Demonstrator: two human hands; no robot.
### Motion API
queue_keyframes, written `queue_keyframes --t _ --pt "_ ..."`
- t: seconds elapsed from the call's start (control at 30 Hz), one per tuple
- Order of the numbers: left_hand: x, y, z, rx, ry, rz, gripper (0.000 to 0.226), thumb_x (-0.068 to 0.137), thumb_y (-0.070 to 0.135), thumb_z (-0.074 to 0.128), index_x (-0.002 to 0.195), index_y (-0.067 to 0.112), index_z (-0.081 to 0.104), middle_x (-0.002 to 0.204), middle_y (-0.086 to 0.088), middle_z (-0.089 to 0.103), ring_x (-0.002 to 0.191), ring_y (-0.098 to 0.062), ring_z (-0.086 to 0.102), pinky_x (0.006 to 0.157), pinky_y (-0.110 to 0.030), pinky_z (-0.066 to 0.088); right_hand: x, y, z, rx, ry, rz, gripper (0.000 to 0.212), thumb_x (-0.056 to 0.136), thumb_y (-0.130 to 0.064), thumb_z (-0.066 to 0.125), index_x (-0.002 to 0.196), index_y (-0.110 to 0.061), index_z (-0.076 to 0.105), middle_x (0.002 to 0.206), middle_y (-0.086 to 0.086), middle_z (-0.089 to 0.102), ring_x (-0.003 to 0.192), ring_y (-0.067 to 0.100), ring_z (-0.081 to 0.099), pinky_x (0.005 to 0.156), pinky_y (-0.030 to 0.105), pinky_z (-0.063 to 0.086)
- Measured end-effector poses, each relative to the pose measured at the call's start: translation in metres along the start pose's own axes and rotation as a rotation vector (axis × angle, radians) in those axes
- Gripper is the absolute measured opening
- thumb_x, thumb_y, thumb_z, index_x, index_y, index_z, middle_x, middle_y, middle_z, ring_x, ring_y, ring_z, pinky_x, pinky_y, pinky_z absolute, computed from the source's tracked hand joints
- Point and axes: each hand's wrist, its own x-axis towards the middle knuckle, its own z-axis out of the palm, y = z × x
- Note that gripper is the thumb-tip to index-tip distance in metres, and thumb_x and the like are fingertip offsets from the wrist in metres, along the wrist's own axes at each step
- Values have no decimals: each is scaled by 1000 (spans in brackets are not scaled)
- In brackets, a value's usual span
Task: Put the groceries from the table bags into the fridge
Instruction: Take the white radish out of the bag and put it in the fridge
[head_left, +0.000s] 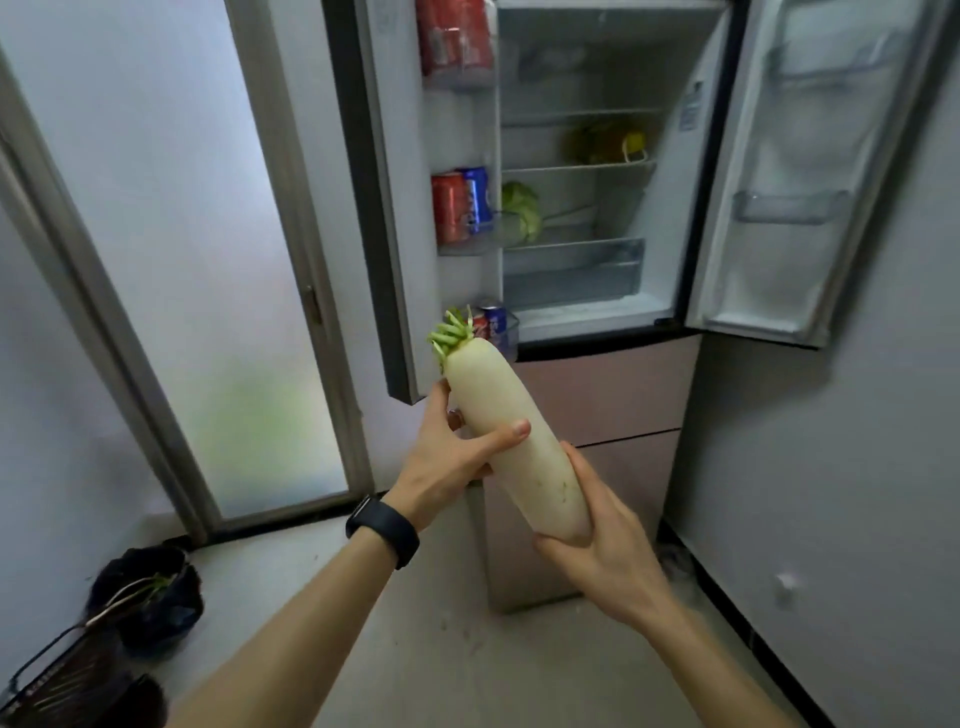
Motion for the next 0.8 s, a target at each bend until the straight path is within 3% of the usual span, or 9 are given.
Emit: queue_keyframes --t 0.07,0.17,0.27,0.33,0.43,0.53,0.67,0.73,0.8 --pt "36 -3 30 -40 -41 20 89 66 30 87 137 41 35 127 6 55 110 -14 62 72 -35 61 25 24 -29 -15 47 -1 100 76 -36 79 151 -54 15 135 -13 49 114 5 54 92 34 54" --pt "97 -11 74 -62 -105 29 90 67 30 88 139 37 35 127 6 56 112 -14 62 78 -38 61 67 65 -71 -87 118 11 102 75 -37 82 150 -56 16 131 -17 49 111 3 54 91 30 53" --pt "158 -17 113 -20 -148 38 86 70 35 86 141 32 37 129 5 57 114 -14 61 84 -41 60 113 103 -115 -157 148 38 103 74 -39 83 151 -56 16 132 -17 48 113 6 53 94 36 52" --pt "197 -19 133 8 -134 54 76 74 37 82 138 33 39 125 8 58 110 -8 60 87 -39 58 142 125 -143 -211 159 58 103 73 -39 82 151 -54 18 134 -15 48 115 10 53 97 37 50" --pt "249 -25 156 72 -21 120 85 73 42 80 141 34 30 122 11 55 103 2 58 93 -32 51 179 154 -181 -276 190 82 100 72 -39 81 150 -54 20 137 -12 50 119 13 53 98 37 47" --pt "294 -39 174 368 119 379 93 70 52 83 143 33 29 143 1 39 123 -9 48 102 -32 41 211 181 -208 -286 210 97 98 72 -40 79 148 -57 19 135 -13 50 117 13 53 96 36 47" --pt "364 -52 192 1132 119 1055 96 71 41 84 149 27 30 157 -11 24 145 -31 28 115 -51 30 258 213 -233 -258 204 109 99 74 -42 78 148 -59 15 131 -18 48 115 8 51 95 32 45" --pt "393 -52 210 1236 108 1126 94 72 35 82 151 30 31 159 -9 21 148 -32 23 116 -56 25 284 228 -241 -249 192 110 99 75 -41 78 149 -59 15 129 -20 47 114 5 50 94 29 44" --pt "417 -52 233 1008 167 962 96 69 27 81 151 27 30 160 -7 18 149 -29 20 119 -45 24 311 241 -245 -239 169 95 99 76 -39 79 151 -57 16 129 -23 44 113 2 47 92 26 41"
